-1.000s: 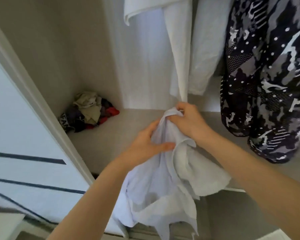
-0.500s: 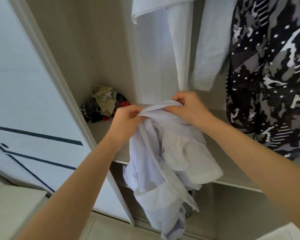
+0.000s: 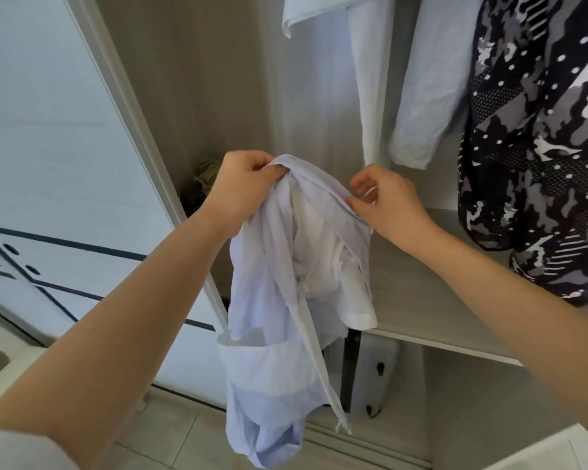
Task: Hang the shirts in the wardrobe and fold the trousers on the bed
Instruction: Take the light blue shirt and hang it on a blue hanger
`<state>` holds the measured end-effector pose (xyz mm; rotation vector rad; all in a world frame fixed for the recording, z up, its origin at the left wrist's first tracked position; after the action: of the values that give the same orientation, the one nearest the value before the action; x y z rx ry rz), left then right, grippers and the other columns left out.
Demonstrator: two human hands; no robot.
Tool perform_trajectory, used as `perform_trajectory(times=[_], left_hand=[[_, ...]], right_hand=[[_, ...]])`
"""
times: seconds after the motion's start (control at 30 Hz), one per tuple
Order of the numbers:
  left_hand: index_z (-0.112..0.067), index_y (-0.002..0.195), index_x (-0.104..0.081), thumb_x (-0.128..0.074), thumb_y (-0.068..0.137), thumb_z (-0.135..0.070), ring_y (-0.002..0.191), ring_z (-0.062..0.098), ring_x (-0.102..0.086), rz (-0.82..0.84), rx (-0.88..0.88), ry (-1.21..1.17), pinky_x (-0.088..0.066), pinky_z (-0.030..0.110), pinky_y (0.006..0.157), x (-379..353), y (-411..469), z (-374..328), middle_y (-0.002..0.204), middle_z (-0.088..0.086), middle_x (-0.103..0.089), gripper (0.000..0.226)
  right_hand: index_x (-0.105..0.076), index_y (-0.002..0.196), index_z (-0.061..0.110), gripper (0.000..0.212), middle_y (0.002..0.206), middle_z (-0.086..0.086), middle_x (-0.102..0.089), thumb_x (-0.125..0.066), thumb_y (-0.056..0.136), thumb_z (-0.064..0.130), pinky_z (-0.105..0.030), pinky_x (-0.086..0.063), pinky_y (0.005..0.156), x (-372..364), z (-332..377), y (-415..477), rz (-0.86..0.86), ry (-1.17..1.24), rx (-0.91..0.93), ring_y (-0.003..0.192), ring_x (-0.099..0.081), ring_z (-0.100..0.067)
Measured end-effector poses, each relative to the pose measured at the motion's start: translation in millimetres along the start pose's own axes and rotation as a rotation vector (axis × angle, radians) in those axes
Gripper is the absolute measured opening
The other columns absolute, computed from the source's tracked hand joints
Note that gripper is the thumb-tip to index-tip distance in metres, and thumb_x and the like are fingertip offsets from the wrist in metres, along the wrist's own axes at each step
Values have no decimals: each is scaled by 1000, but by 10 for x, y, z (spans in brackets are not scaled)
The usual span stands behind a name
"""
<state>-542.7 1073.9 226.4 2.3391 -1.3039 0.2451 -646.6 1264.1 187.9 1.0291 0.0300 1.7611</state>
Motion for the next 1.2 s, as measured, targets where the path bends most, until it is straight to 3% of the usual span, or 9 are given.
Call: perform_trajectory(times=[0.2,0.33,0.43,0.5,0.6,0.67,0.83,1.03,1.2], left_hand=[[20,83,-57,-65,88,-17,69,22,-44,-98,62,-90,-41,36,64,125,126,50,74,14,-51,37],[20,80,-55,-66,85,-19,69,24,-45,-135,67,-130,-43,38,64,158,195,49,74,18,-52,41],[18,77,-54,-66,77,-28,68,23,-43,-162,83,-147,-42,37,63,185,261,59,75,11,-51,47],[17,78,-57,-66,77,-29,69,22,-46,-197,101,-159,-44,38,64,216,310,82,78,9,-53,46],[9,74,-59,-64,83,-21,65,20,-39,-248,120,-141,-39,32,59,274,354,116,70,8,-45,32],[9,70,-55,-62,87,-14,62,20,-32,-278,117,-109,-32,30,56,305,377,172,65,10,-38,30],[4,83,-68,-58,91,-13,70,24,-52,-283,134,23,-49,39,65,266,406,337,78,18,-64,21],[-12,105,-69,-65,89,-15,85,22,-64,-76,87,218,-56,38,80,141,289,282,91,6,-70,17],[-26,108,-66,-63,93,-24,85,20,-71,527,140,379,-60,32,64,-110,5,101,97,5,-73,16]], right_hand=[[-51,78,15,27,72,5,-52,-75,82,25,-10,-37,57,-88,89,-318,-53,150,-51,59,-45,-1],[-61,88,16,32,83,7,-65,-74,78,44,-10,-45,63,-450,131,-549,247,215,-150,70,-58,4],[-55,106,24,51,97,17,-59,-71,73,59,-19,-48,69,-768,52,-731,492,26,-167,84,-59,0],[-56,84,21,26,79,11,-58,-68,82,44,-30,-51,66,-844,3,-793,528,-55,-146,70,-56,-4],[-44,57,18,40,54,5,-47,-58,93,24,-31,-42,57,-645,2,-716,381,-82,-146,50,-45,-9],[-52,62,10,35,53,1,-52,-57,95,20,-28,-47,56,-391,84,-589,249,-24,-159,43,-54,-7],[-60,81,4,20,75,-12,-67,-48,97,6,-26,-58,57,167,380,-142,-27,294,-161,59,-71,-14],[-61,93,15,13,92,-6,-69,-49,97,11,-38,-60,79,545,568,318,-165,320,-21,87,-70,-18],[-61,90,21,21,97,-11,-68,-44,96,10,-47,-58,78,592,649,523,-207,353,-43,91,-66,-27]])
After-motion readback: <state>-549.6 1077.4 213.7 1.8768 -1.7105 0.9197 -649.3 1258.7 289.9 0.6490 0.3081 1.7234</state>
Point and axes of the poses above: each hand's wrist, its own y-axis towards the middle knuckle, its own x-axis out of the back of the hand, z = x × y, the point moved 6 cm from there along y, towards the middle knuckle
